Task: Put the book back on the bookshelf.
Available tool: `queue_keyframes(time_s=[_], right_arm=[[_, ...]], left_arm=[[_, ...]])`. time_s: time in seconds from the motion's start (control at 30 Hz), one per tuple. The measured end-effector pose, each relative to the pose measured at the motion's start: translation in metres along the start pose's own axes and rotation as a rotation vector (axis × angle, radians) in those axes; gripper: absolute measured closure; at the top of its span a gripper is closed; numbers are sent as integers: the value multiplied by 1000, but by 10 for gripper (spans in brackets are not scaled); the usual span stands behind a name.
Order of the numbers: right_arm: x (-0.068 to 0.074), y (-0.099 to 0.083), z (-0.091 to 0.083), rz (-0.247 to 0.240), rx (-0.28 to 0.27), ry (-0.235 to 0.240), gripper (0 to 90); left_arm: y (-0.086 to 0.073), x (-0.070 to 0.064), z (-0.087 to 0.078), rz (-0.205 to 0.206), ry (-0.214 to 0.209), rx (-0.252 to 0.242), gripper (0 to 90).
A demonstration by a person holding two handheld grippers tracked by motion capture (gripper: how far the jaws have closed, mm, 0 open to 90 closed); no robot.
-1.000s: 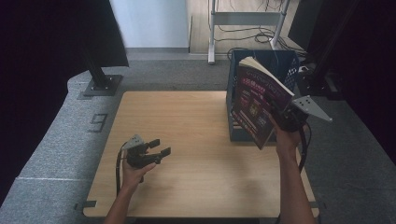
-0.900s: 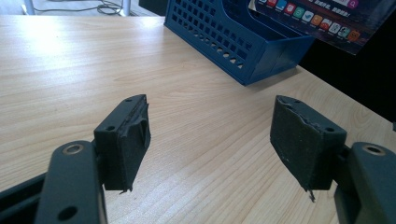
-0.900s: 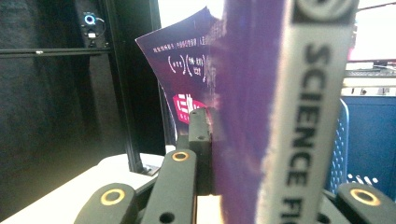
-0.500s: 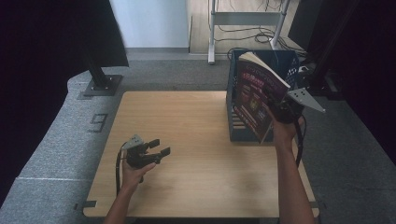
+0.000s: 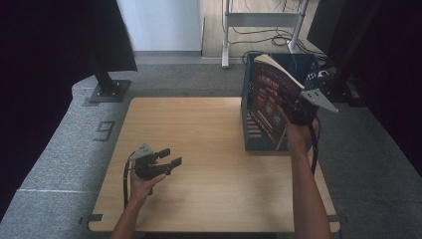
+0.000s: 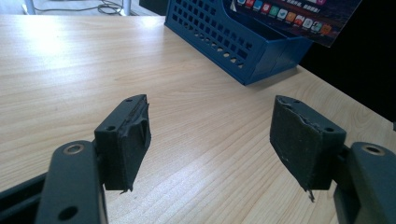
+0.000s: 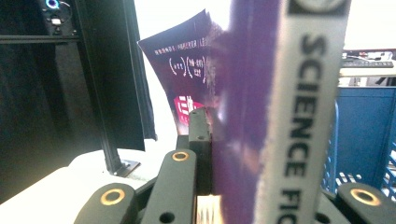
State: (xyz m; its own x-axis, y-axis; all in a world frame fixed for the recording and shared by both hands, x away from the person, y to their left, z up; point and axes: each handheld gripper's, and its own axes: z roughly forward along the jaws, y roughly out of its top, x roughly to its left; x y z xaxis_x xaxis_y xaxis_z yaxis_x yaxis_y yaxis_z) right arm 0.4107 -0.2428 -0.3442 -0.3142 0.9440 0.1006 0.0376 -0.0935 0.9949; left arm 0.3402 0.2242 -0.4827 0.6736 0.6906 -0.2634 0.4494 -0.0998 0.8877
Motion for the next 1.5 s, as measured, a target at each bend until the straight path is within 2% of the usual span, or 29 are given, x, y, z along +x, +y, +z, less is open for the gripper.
queue_keyframes(time_s=[0.3, 0.83, 1.07, 1.3, 1.5], right_arm=[[1, 3, 9, 13, -8, -39, 818], [-6, -4, 24, 31, -6, -66, 818], [-5, -3, 30, 14, -7, -81, 818], [-8, -2, 39, 40, -30, -97, 818], [-7, -5, 49, 26, -27, -104, 818]], left_arm=[[1, 0, -1, 2, 0, -2, 296], [0, 1, 0, -4, 1, 5, 295], [-1, 1, 0, -3, 0, 8, 296], [-1, 4, -1, -10, 3, 6, 296], [-1, 6, -2, -16, 2, 3, 296]])
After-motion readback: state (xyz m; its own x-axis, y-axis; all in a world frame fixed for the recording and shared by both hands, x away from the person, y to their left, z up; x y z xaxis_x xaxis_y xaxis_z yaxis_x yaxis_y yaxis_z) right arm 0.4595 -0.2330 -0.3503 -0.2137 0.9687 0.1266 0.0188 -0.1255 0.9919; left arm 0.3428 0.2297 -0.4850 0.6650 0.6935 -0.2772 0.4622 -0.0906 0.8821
